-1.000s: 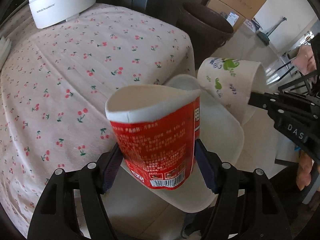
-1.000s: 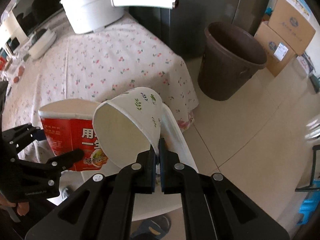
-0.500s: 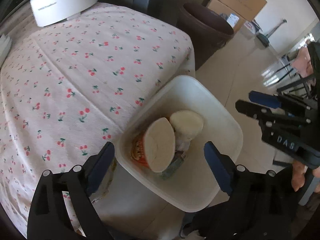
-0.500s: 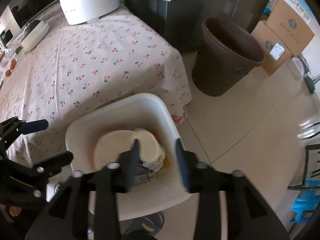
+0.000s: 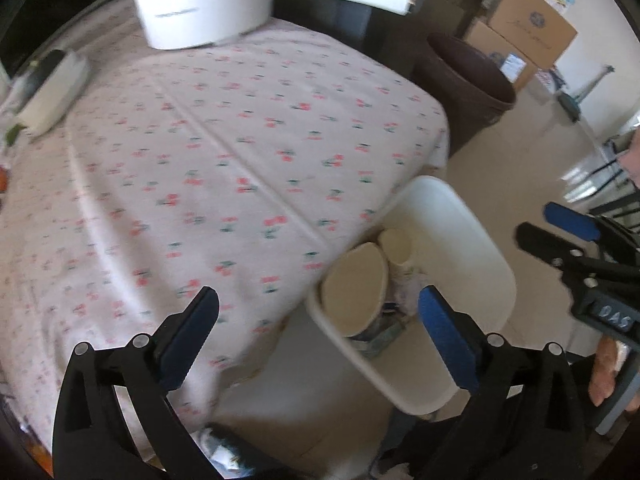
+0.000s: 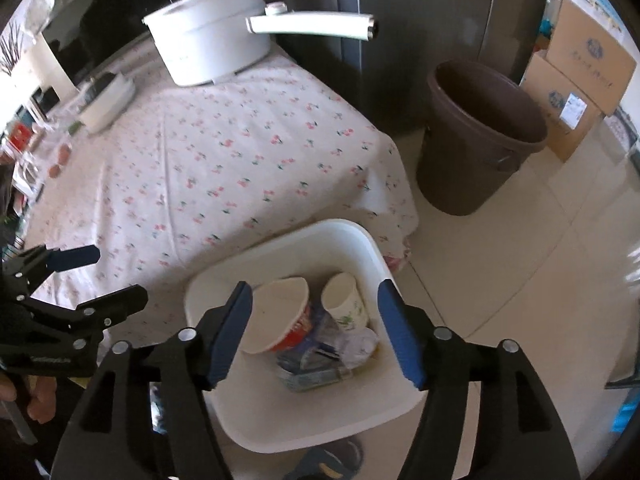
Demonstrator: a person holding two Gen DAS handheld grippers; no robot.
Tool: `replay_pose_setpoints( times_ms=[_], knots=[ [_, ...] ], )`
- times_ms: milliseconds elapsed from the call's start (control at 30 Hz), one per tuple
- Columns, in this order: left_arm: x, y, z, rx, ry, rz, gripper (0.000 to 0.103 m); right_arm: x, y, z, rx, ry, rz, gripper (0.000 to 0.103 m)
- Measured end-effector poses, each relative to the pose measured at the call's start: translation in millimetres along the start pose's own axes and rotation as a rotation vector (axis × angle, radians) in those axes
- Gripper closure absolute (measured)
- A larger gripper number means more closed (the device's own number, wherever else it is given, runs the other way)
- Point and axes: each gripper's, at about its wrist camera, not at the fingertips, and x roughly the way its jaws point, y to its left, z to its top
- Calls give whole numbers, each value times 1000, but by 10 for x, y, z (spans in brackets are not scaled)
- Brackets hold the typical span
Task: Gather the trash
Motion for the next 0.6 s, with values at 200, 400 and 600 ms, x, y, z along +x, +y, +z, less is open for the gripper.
replay_pose_setpoints(
  times_ms=[200, 400, 600],
  knots=[
    [-233, 292, -211, -79, -55, 102, 7, -128, 267, -217, 46, -61, 24, 25],
    [-428, 415, -464, -139, -104, 152, 7, -146, 623, -591, 54, -97, 8, 19],
    [-582, 440, -679, -143, -164, 210, 7, -74, 738, -900, 71, -79, -8, 18]
  ],
)
